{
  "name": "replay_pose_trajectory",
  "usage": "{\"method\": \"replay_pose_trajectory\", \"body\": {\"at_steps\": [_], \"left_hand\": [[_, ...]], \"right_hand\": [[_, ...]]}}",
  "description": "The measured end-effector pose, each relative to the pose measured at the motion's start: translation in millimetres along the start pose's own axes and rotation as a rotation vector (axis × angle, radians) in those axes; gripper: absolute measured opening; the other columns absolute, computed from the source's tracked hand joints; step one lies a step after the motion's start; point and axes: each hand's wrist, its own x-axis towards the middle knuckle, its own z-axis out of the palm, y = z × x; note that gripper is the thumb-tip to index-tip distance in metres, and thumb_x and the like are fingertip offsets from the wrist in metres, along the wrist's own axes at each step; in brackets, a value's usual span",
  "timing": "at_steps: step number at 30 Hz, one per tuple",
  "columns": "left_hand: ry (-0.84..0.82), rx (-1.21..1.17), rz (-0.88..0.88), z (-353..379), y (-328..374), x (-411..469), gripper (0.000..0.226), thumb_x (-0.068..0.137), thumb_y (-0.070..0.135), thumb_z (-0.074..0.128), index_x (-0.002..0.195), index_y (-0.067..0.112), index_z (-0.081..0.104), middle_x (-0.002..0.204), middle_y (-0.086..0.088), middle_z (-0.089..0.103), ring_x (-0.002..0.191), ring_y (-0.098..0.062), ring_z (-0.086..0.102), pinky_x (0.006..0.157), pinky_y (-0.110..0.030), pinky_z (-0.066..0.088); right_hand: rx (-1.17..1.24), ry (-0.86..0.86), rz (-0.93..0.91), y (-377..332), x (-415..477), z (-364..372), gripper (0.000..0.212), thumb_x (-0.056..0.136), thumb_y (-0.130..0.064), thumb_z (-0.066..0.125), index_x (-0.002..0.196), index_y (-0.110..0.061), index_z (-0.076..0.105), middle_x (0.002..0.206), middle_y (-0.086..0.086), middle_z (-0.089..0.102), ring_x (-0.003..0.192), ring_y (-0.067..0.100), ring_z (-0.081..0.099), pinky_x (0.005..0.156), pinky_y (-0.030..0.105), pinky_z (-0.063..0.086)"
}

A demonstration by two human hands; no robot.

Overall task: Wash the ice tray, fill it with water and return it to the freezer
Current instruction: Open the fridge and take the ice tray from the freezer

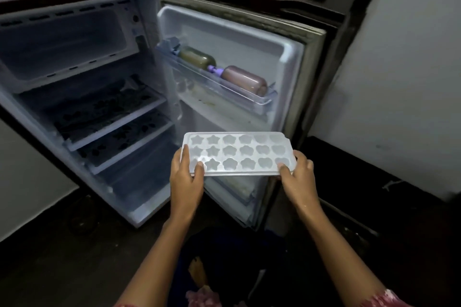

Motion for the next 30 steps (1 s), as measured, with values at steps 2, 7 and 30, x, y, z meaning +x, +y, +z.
{"method": "replay_pose_trajectory", "body": {"at_steps": [2,7,30], "left_hand": [[-0.033,-0.014,0.042,16,12,-11,0.052,0.096,0.014,0.045,0.145,0.010,0.027,0.149,-0.006,0.027,0.127,-0.008,0.030,0.090,0.002,0.018],[-0.140,-0.040,0.101,53,35,-39,0.054,0.095,0.017,0.046,0.146,0.013,0.027,0.150,-0.006,0.028,0.132,-0.013,0.030,0.098,-0.010,0.021],[-0.841,-0.269,0.590,292,202,-110,0.051,0.093,0.013,0.050,0.141,0.004,0.034,0.145,-0.009,0.037,0.124,-0.007,0.034,0.093,0.001,0.016]], "right_hand": [[0.012,0.053,0.028,13,-8,-21,0.046,0.092,-0.013,0.051,0.135,-0.005,0.036,0.131,0.016,0.036,0.111,0.029,0.047,0.084,0.015,0.029],[0.031,0.187,0.112,42,-26,-71,0.044,0.092,-0.013,0.049,0.134,-0.007,0.038,0.132,0.014,0.036,0.110,0.027,0.048,0.089,0.026,0.035],[0.145,1.071,0.491,155,-92,-281,0.037,0.088,-0.006,0.041,0.125,-0.010,0.045,0.128,0.007,0.041,0.101,0.037,0.057,0.075,0.038,0.052]]}}
